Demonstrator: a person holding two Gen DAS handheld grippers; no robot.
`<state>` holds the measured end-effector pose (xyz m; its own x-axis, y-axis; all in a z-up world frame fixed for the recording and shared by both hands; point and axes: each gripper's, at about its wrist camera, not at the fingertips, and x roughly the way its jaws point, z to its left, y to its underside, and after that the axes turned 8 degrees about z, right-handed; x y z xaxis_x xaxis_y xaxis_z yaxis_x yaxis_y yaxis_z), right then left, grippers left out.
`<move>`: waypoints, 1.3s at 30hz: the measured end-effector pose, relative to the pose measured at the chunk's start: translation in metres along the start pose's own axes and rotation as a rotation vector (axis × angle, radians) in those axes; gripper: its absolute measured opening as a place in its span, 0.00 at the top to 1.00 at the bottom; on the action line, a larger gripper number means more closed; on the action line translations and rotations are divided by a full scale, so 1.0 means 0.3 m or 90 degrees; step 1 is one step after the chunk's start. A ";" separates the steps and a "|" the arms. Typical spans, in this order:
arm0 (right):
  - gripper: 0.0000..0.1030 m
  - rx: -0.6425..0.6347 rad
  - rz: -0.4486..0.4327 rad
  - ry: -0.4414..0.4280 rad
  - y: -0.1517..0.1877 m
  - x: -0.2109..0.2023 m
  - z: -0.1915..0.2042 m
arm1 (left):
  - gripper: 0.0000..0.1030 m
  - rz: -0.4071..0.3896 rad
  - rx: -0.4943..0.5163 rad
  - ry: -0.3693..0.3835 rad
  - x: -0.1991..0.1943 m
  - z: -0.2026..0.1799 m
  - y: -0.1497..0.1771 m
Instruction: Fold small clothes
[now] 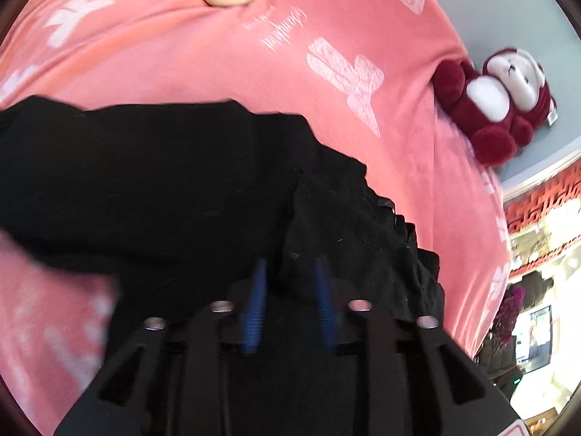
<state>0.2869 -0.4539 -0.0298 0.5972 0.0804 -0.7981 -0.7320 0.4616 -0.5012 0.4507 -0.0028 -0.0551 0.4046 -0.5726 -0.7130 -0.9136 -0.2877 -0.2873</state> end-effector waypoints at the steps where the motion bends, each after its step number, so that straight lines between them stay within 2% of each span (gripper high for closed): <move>1: 0.99 -0.030 -0.004 -0.012 -0.012 0.006 0.066 | 0.67 -0.005 -0.001 -0.002 -0.023 0.015 0.009; 3: 0.99 -0.093 0.029 -0.011 -0.023 0.092 0.178 | 0.65 -0.011 -0.011 -0.019 -0.082 0.071 0.025; 5: 1.00 -0.100 0.088 0.064 -0.015 0.223 0.169 | 0.65 -0.019 -0.037 -0.022 -0.143 0.143 0.028; 6: 1.00 -0.090 0.072 0.050 -0.011 0.223 0.141 | 0.63 -0.027 -0.052 -0.030 -0.171 0.178 0.028; 8: 0.98 -0.052 0.054 0.101 0.003 0.168 0.126 | 0.63 -0.057 -0.102 -0.035 -0.257 0.285 0.015; 9: 0.95 -0.046 0.049 0.104 0.022 0.136 0.131 | 0.60 -0.075 -0.127 -0.031 -0.296 0.342 0.007; 11: 0.95 -0.066 0.032 0.083 0.086 0.055 0.173 | 0.54 -0.106 -0.182 -0.039 -0.362 0.451 -0.013; 13: 0.95 -0.102 0.026 0.083 0.166 0.002 0.215 | 0.53 -0.128 -0.237 -0.052 -0.409 0.559 -0.035; 17: 0.94 -0.107 0.067 0.036 0.320 -0.048 0.249 | 0.52 -0.162 -0.360 -0.068 -0.450 0.743 -0.074; 18: 0.94 -0.106 0.074 0.029 0.353 -0.052 0.247 | 0.52 -0.180 -0.406 -0.062 -0.459 0.791 -0.075; 21: 0.94 -0.112 0.100 0.019 0.463 -0.064 0.307 | 0.52 -0.199 -0.490 -0.015 -0.467 0.874 -0.081; 23: 0.91 -0.122 0.103 0.017 0.502 -0.063 0.356 | 0.54 -0.199 -0.506 -0.011 -0.467 0.885 -0.095; 24: 0.88 -0.127 0.101 0.019 0.513 -0.071 0.366 | 0.70 -0.212 -0.499 -0.007 -0.474 0.877 -0.107; 25: 0.78 -0.132 0.102 0.017 0.523 -0.077 0.380 | 0.92 -0.228 -0.477 0.002 -0.483 0.861 -0.123; 26: 0.71 -0.136 0.103 0.012 0.531 -0.081 0.390 | 0.98 -0.239 -0.434 -0.013 -0.504 0.821 -0.149; 27: 0.65 -0.137 0.102 0.010 0.527 -0.081 0.387 | 0.98 -0.261 -0.380 -0.036 -0.535 0.756 -0.170; 28: 0.65 -0.138 0.101 0.009 0.525 -0.082 0.390 | 0.98 -0.274 -0.334 -0.043 -0.564 0.696 -0.189; 29: 0.65 -0.142 0.100 0.008 0.522 -0.082 0.391 | 0.98 -0.282 -0.287 -0.039 -0.587 0.625 -0.208; 32: 0.65 -0.130 0.096 0.003 0.518 -0.089 0.370 | 0.98 -0.280 -0.116 -0.012 -0.634 0.305 -0.242; 33: 0.65 -0.123 0.095 0.004 0.520 -0.095 0.354 | 0.98 -0.271 -0.036 0.008 -0.637 0.144 -0.243; 35: 0.65 -0.097 0.092 -0.003 0.504 -0.101 0.321 | 0.97 -0.251 0.080 0.039 -0.606 -0.108 -0.222; 38: 0.65 -0.073 0.086 -0.009 0.497 -0.129 0.267 | 0.96 -0.186 0.186 0.083 -0.470 -0.402 -0.135; 39: 0.65 -0.071 0.086 -0.006 0.491 -0.135 0.251 | 0.91 -0.149 0.212 0.087 -0.394 -0.481 -0.088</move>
<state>0.1797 -0.3227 -0.0462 0.4939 0.1443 -0.8575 -0.8373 0.3450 -0.4242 0.4328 -0.0383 0.1291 0.5833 -0.6246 -0.5193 -0.7508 -0.1707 -0.6380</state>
